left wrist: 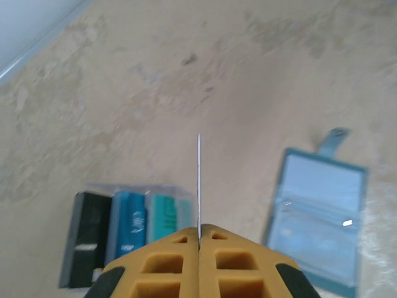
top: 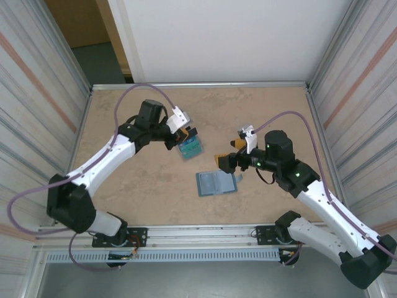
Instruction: Take the credit cards out of the card holder
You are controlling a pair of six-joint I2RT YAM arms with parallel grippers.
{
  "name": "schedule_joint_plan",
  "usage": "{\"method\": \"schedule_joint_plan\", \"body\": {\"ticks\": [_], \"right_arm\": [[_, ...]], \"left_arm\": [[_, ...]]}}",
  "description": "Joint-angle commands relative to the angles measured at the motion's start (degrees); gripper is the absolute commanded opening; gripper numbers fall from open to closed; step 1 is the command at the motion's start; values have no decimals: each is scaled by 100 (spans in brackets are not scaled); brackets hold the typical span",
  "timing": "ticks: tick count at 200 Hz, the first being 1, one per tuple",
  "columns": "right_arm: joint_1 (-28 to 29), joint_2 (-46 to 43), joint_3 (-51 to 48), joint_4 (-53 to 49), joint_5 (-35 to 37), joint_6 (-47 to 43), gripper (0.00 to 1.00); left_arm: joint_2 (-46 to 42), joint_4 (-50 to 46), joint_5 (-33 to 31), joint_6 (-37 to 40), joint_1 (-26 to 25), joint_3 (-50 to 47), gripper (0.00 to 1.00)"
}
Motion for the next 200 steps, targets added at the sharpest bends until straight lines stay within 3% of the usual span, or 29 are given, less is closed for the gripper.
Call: {"method": "schedule_joint_plan", "body": {"ticks": [1,82,200], "right_arm": [[-153,-206,116,-157,610,369,99],[-285,-614,-207,-725,2678,1023,99],[-289,-203,-212,-835,2864,1181,99]], "left_arm": [[375,332,-268,535,69,288,0],[1504,818,-105,911,494,808,0],[2097,431,91,1355,694,974,0]]}}
